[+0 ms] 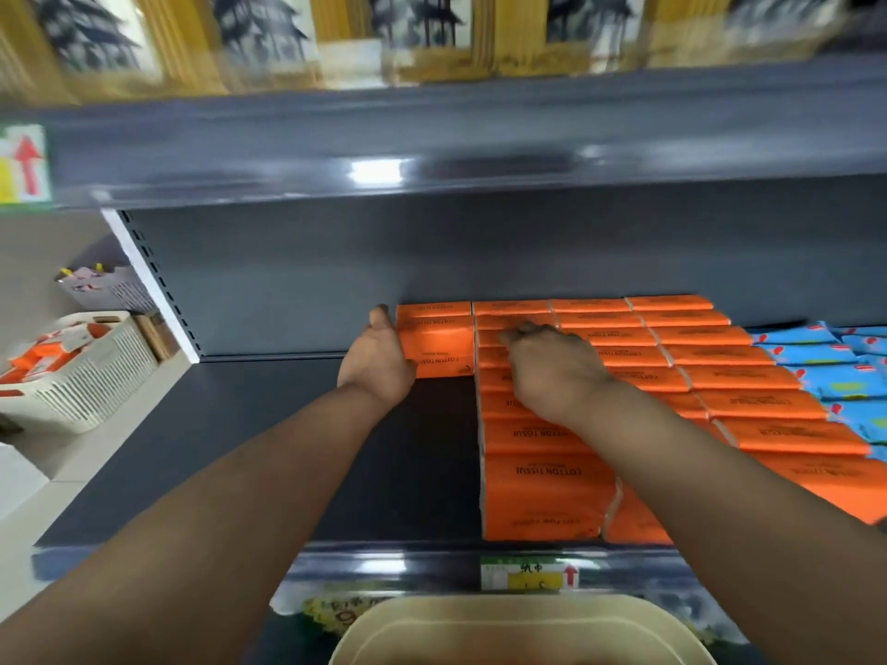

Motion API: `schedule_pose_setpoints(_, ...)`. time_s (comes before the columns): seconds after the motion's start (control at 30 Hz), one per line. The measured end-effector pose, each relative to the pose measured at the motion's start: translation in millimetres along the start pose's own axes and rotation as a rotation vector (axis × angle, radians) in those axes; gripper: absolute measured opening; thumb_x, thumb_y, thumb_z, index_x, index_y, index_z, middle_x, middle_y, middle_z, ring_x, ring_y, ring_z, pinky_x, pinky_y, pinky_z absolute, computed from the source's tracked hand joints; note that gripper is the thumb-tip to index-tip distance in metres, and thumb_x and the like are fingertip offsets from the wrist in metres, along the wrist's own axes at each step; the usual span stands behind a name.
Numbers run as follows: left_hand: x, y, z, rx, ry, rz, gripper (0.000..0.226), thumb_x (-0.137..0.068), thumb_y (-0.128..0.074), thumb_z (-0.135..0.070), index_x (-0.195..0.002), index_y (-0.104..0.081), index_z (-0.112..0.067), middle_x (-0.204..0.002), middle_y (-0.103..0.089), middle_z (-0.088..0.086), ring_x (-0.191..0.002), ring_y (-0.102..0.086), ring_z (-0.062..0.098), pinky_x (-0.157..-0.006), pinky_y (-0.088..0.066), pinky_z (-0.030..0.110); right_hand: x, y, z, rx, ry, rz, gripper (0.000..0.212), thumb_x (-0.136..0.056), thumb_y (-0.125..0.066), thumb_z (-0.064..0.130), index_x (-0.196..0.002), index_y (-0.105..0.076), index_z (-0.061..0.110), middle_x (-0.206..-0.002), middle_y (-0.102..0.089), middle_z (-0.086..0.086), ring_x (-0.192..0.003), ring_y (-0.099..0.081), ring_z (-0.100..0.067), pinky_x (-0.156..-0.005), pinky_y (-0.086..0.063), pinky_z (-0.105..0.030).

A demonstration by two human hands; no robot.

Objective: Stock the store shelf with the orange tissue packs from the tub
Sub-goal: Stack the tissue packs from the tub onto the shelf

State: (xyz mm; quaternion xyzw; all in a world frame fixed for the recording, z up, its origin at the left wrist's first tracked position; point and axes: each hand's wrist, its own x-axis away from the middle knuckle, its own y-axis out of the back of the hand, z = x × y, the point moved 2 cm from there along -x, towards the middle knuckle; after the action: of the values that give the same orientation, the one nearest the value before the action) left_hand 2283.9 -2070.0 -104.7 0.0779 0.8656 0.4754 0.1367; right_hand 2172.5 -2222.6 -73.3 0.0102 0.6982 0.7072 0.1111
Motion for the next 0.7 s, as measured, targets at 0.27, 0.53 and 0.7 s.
schedule_pose_setpoints(0.27,106.2,37.5,-1.9,-0.074,-0.192,0.029,0.052,-0.084,-0.062,-0.015,-0.131,-0.040,-0.009,-0.126,-0.060,0.010,-0.117,-0.055,0.031,-0.095,-0.046,0.038,107.4,15.2,23.7,-0.066,0.098,-0.163,0.033,-0.089,-0.050,0.016,-0.121,-0.054,0.022,-0.117,-0.058,-0.004,-0.111,-0.055,-0.028,-0.086,-0.045,-0.036)
schedule_pose_setpoints(0.53,238.9,-2.9,37.5,0.000,-0.310,0.124,0.038,-0.083,-0.066,-0.013,-0.120,-0.056,-0.012,-0.117,-0.064,0.003,-0.106,-0.060,0.021,-0.091,-0.045,0.031,228.0,-57.6,26.8,-0.126,0.126,-0.035,0.033,-0.090,-0.052,0.024,-0.122,-0.058,0.024,-0.119,-0.060,0.000,-0.111,-0.055,-0.023,-0.086,-0.046,-0.036)
schedule_pose_setpoints(0.7,309.5,-52.8,70.1,-0.067,-0.361,0.466,0.023,-0.087,-0.058,-0.030,-0.109,-0.056,-0.032,-0.113,-0.062,0.001,-0.105,-0.058,0.021,-0.092,-0.049,0.040,282.6,-119.7,20.8,-0.155,0.085,0.244,0.035,-0.093,-0.046,0.026,-0.127,-0.051,0.030,-0.123,-0.057,0.002,-0.111,-0.055,-0.023,-0.088,-0.049,-0.038)
